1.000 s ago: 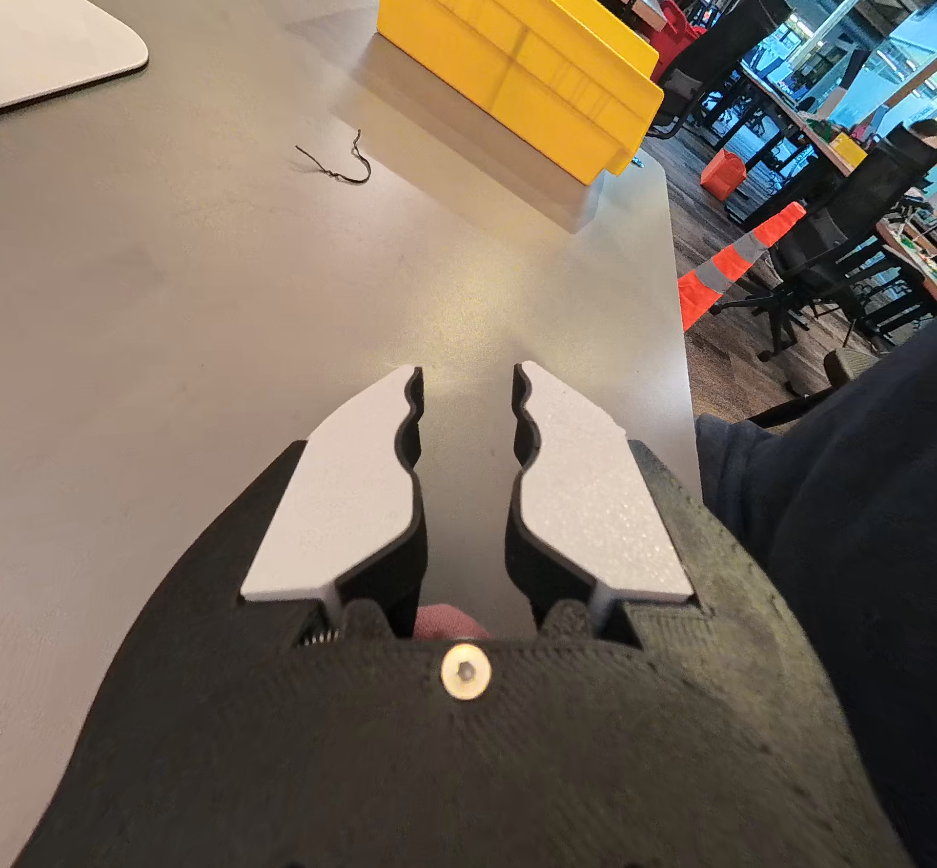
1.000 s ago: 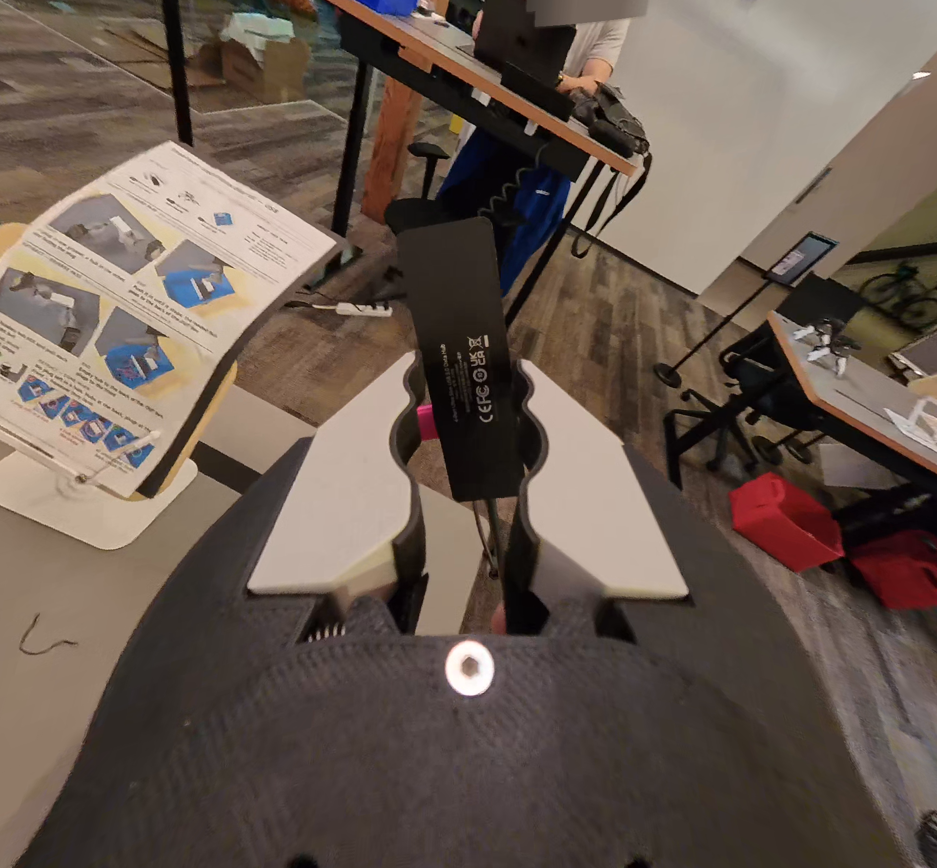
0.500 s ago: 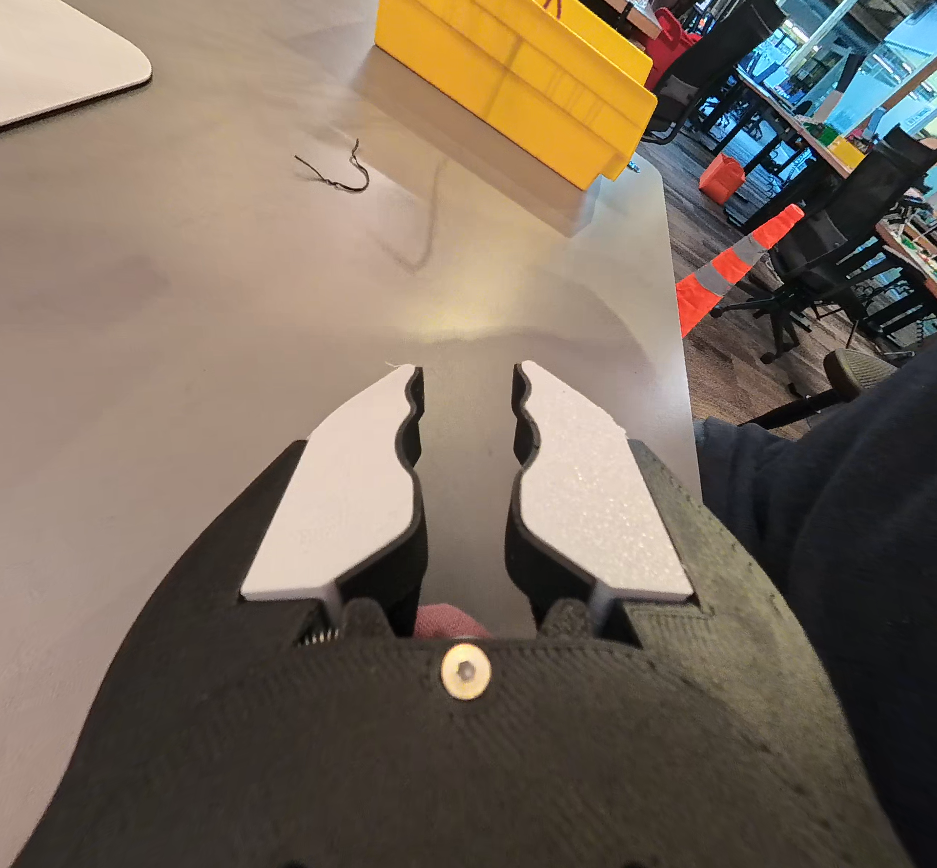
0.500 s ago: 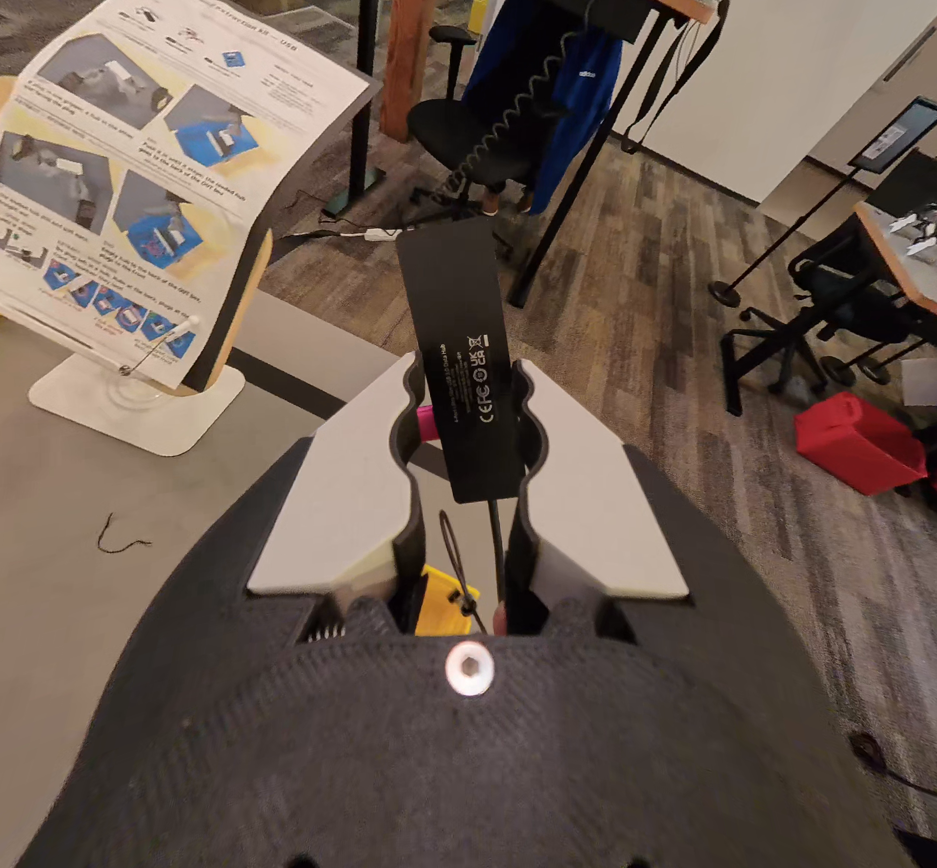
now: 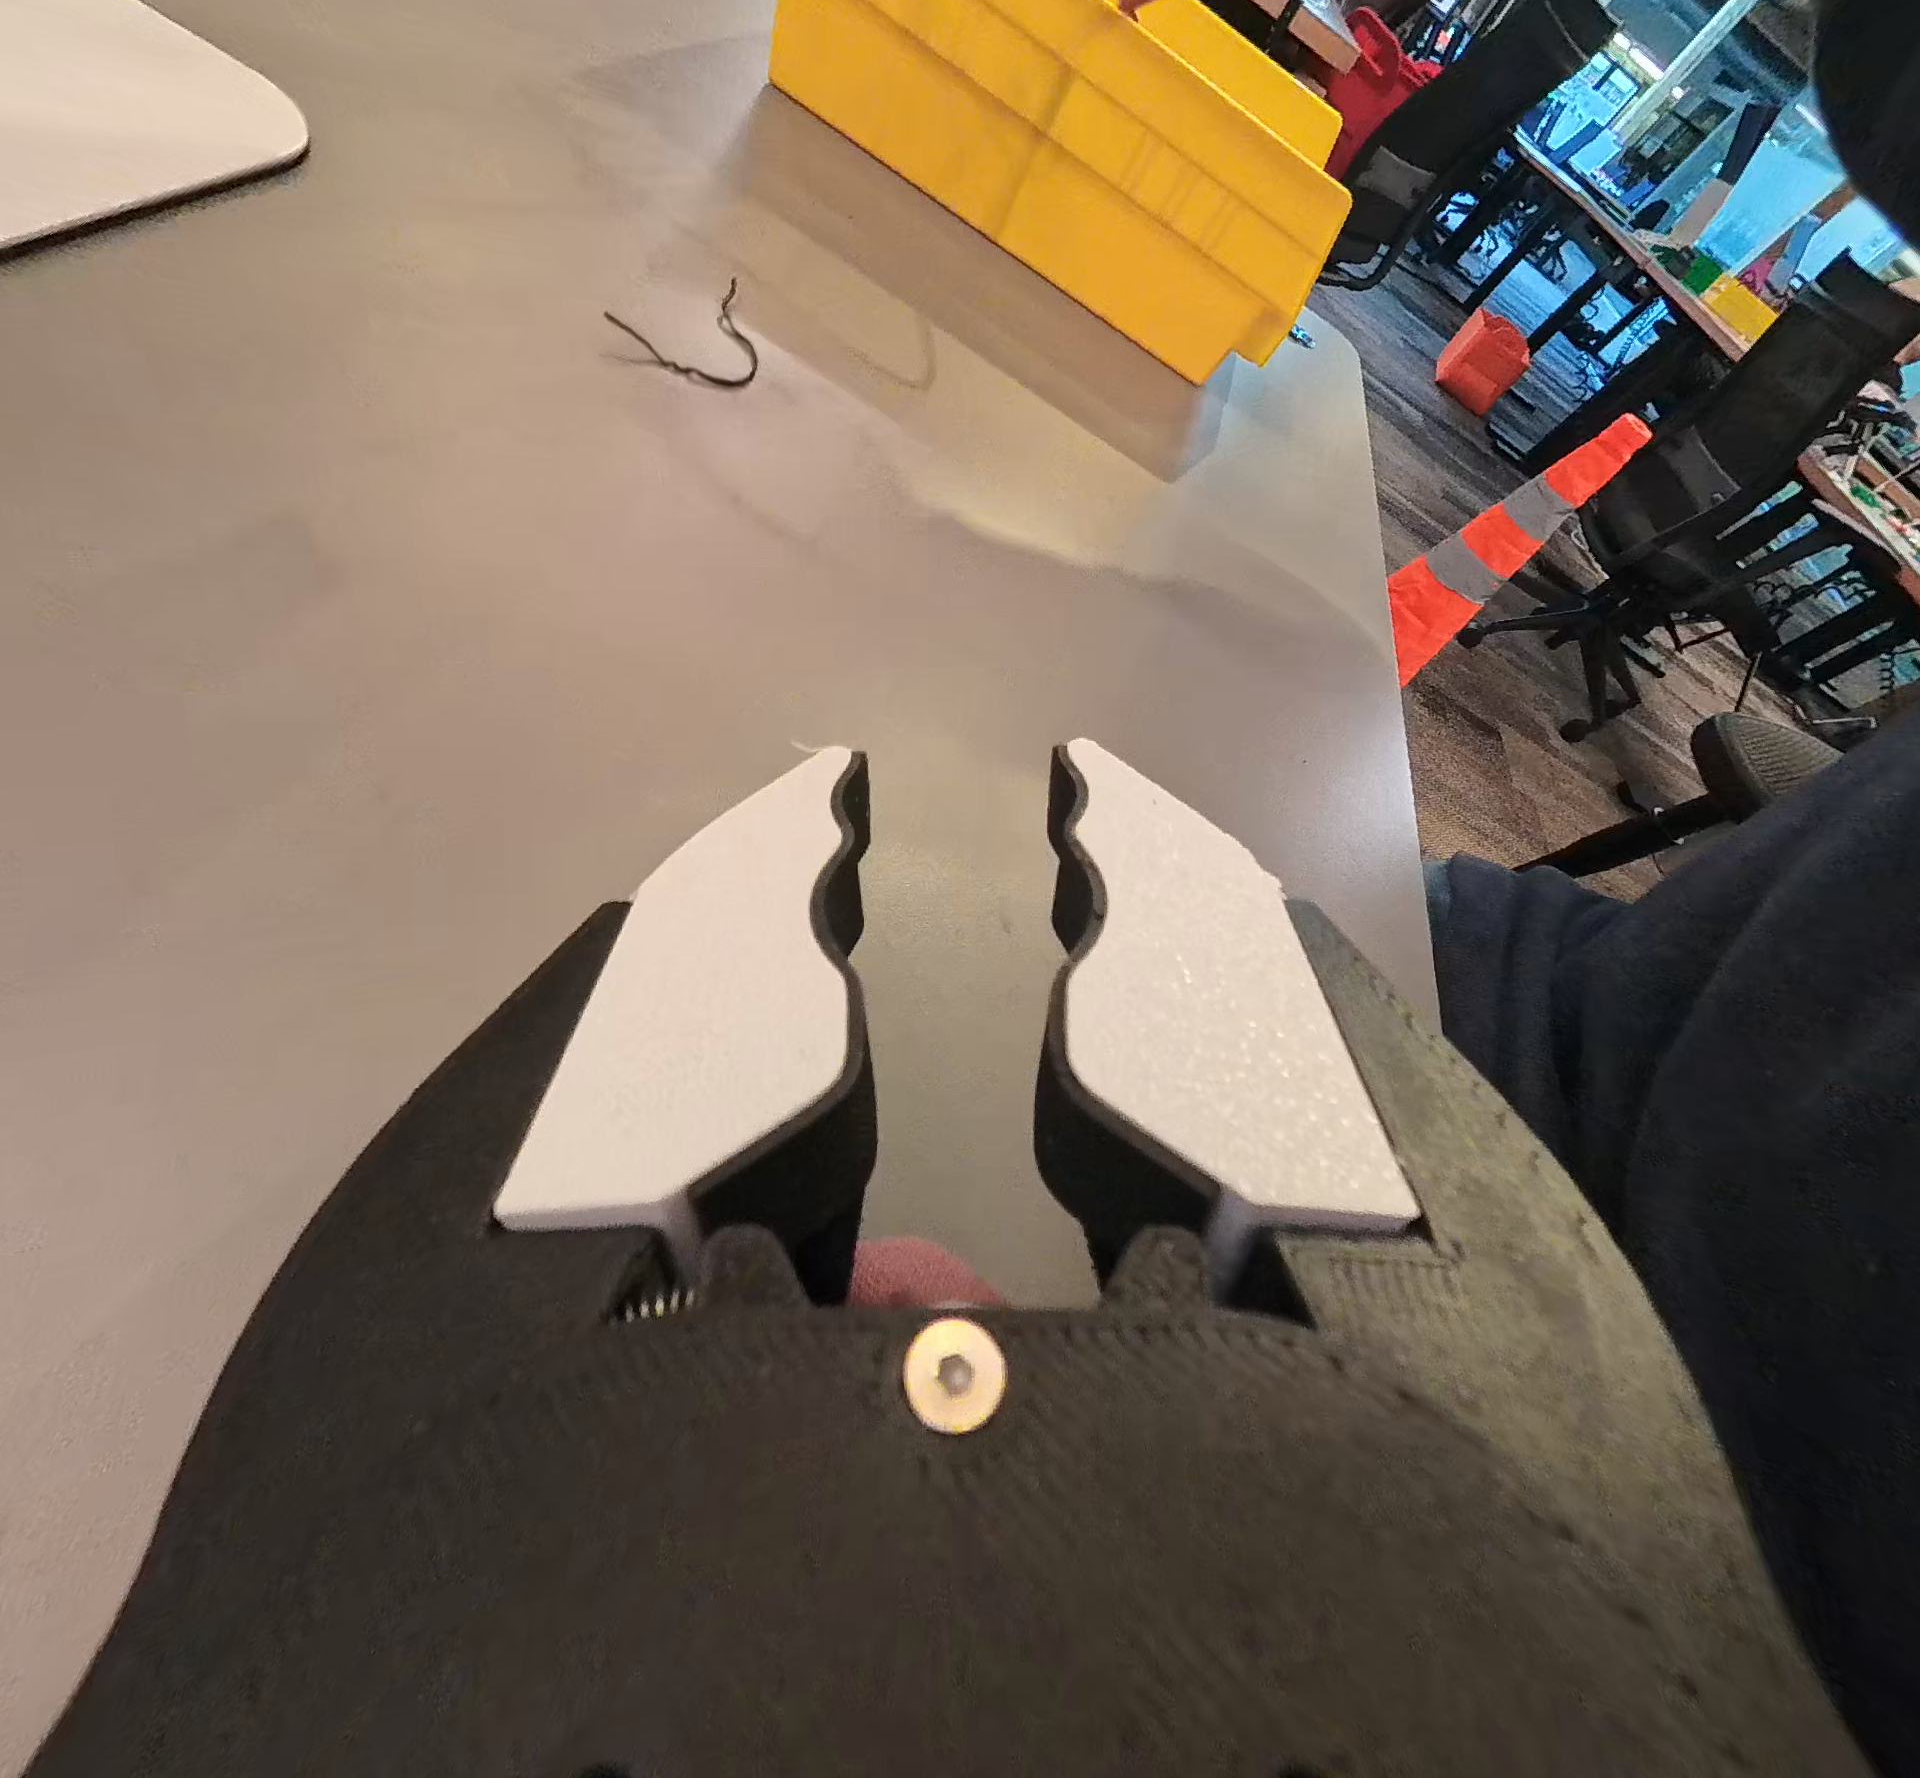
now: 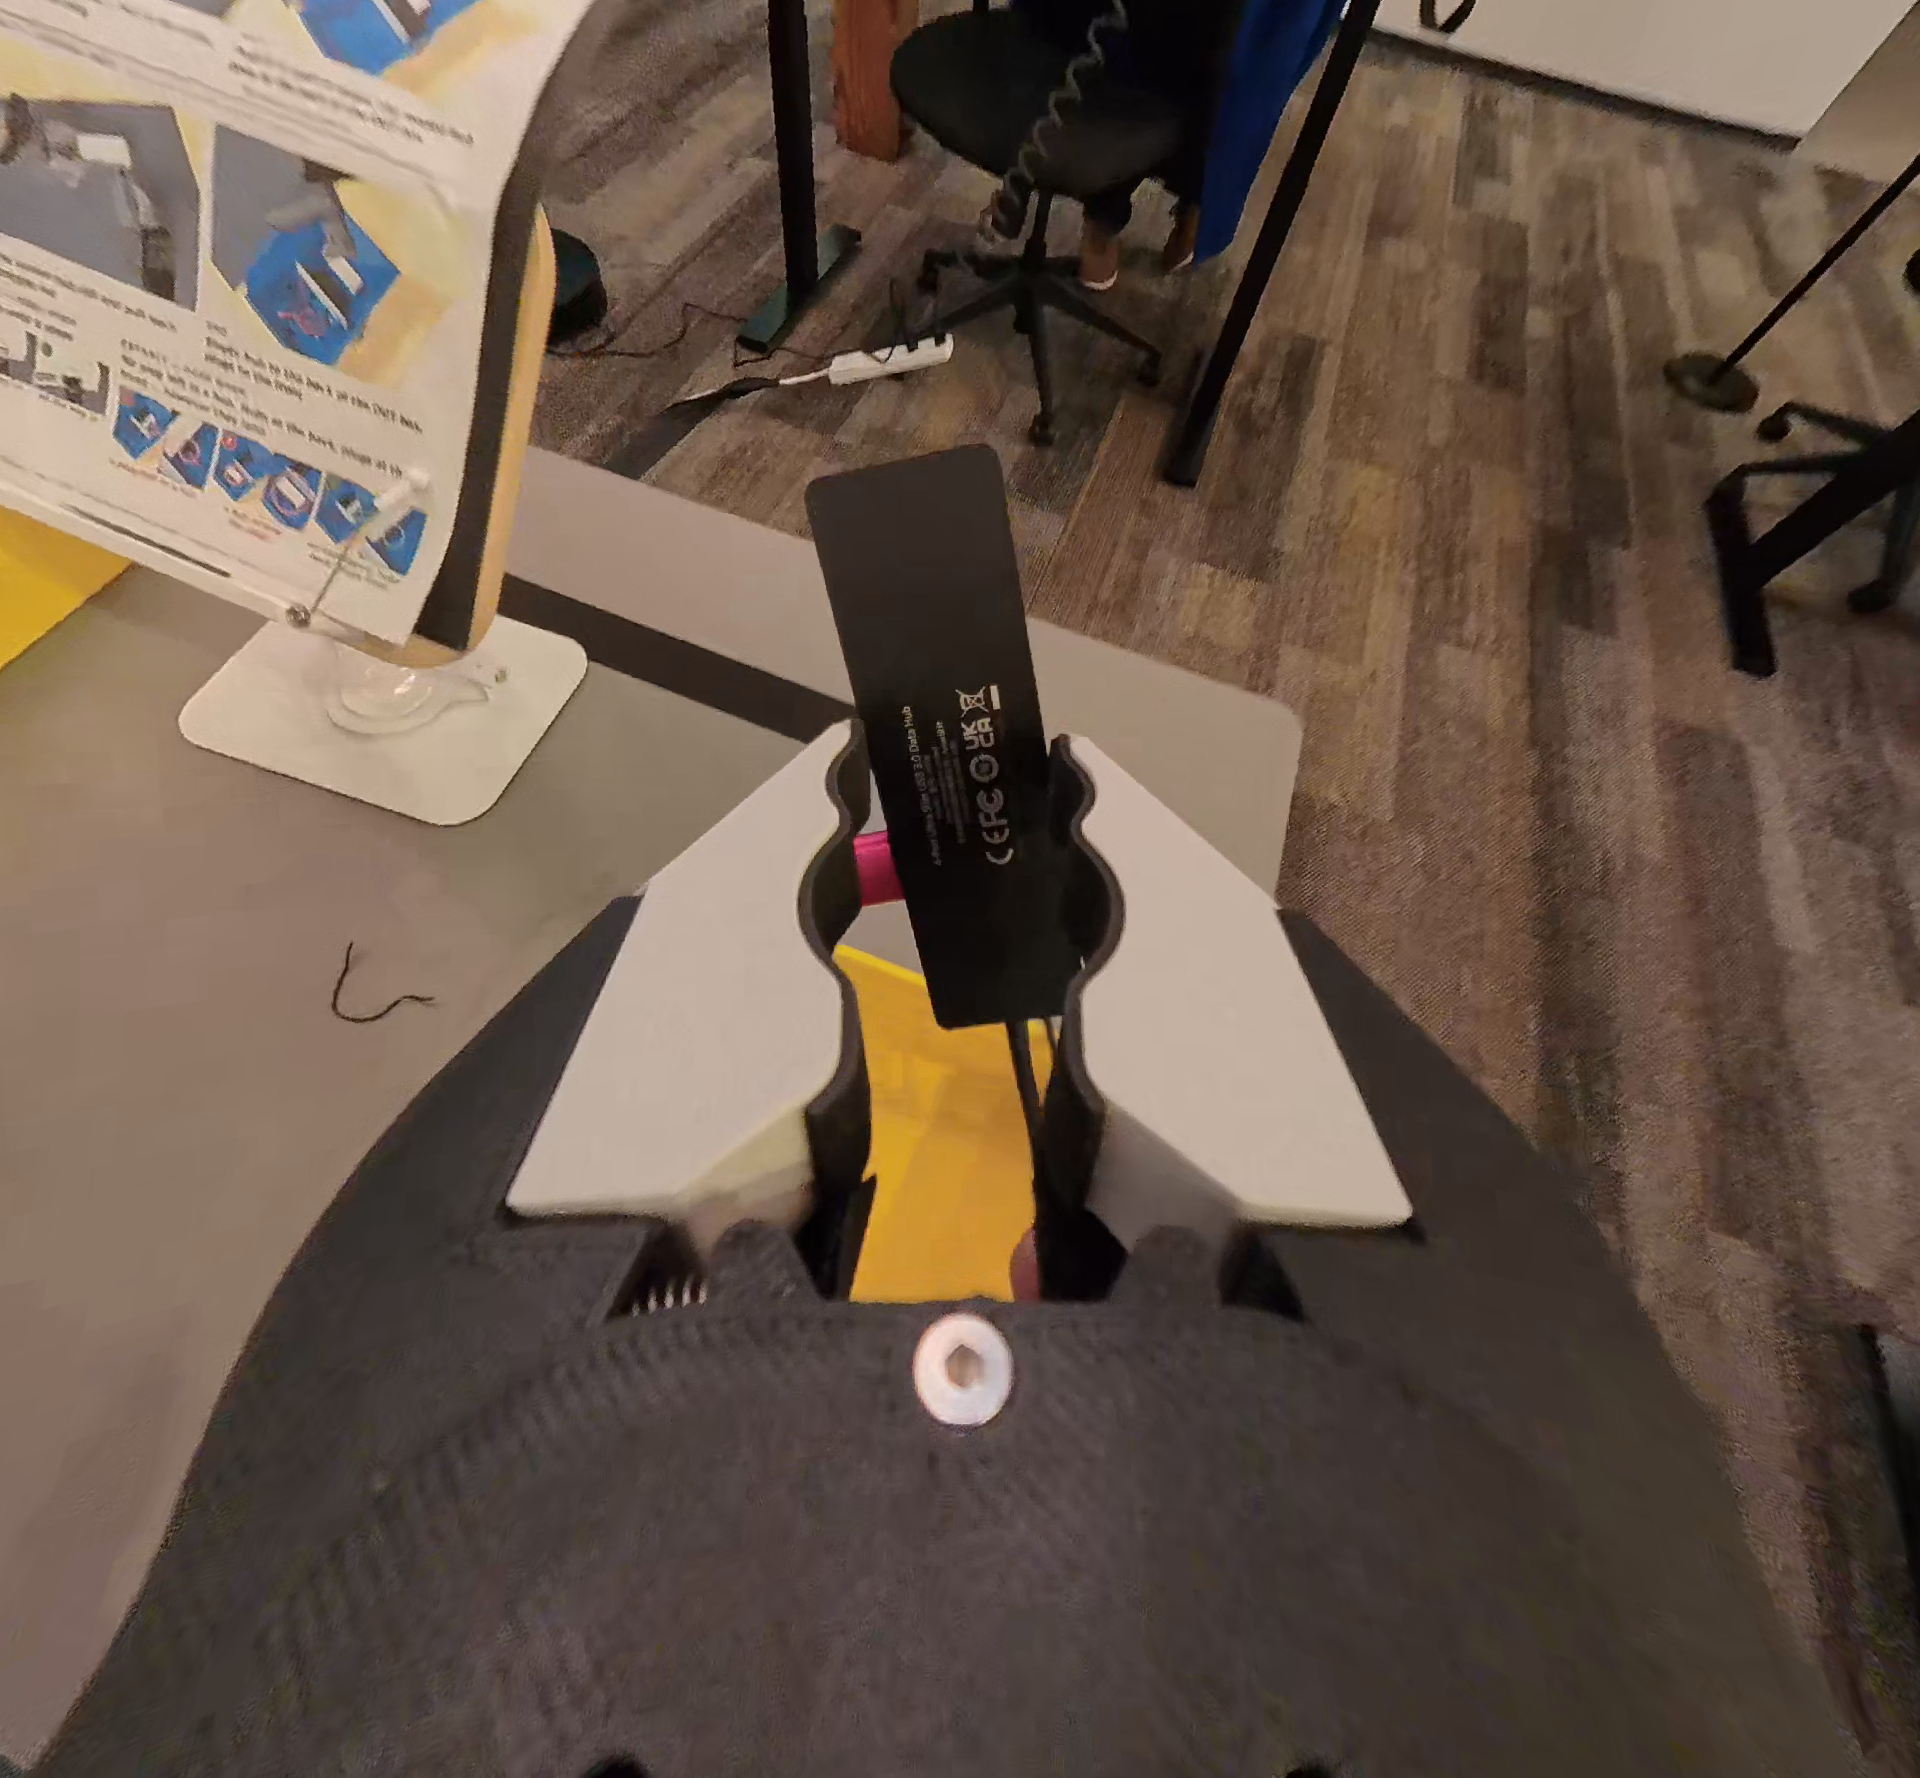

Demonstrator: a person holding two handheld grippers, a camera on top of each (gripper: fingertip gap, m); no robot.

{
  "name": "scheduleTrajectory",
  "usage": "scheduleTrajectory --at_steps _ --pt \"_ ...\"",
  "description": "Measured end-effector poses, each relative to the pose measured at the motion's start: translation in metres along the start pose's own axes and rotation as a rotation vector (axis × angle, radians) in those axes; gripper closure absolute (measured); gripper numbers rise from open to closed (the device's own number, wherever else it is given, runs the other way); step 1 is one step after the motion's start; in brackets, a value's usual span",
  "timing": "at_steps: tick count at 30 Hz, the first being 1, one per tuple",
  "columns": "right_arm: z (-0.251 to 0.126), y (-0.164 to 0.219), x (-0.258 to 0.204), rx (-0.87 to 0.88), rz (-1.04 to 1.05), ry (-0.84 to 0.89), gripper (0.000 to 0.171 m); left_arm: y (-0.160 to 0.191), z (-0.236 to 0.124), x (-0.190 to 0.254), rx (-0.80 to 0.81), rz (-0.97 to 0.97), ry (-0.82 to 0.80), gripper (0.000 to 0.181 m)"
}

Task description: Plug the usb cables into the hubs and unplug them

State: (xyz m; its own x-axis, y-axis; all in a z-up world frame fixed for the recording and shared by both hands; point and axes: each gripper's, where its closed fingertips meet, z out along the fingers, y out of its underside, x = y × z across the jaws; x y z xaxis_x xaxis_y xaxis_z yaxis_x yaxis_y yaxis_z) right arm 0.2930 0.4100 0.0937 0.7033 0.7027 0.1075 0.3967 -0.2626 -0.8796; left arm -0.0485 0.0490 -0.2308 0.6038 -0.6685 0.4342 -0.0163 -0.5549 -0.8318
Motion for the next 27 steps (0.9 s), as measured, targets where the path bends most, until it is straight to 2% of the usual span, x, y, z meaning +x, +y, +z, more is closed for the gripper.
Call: scheduleTrajectory --at_steps 12,16,23,25,27 --pt "0.065 0.131 0.002 -0.07 0.274 -0.154 0.139 0.001 0.001 -0.002 -0.013 -0.002 -0.012 0.149" --pt "0.088 0.171 -0.006 -0.134 0.29 -0.194 0.14 0.002 0.002 -0.002 -0.02 -0.003 -0.014 0.149" --pt "0.112 0.204 -0.041 -0.297 0.077 -0.261 0.14 0.003 0.003 -0.002 -0.028 -0.004 -0.017 0.149" --pt "0.119 0.202 -0.054 -0.315 -0.001 -0.293 0.14 0.003 0.003 -0.002 -0.031 -0.005 -0.017 0.149" --pt "0.123 0.185 -0.066 -0.249 -0.082 -0.328 0.14 0.004 0.003 -0.002 -0.033 -0.004 -0.017 0.149"
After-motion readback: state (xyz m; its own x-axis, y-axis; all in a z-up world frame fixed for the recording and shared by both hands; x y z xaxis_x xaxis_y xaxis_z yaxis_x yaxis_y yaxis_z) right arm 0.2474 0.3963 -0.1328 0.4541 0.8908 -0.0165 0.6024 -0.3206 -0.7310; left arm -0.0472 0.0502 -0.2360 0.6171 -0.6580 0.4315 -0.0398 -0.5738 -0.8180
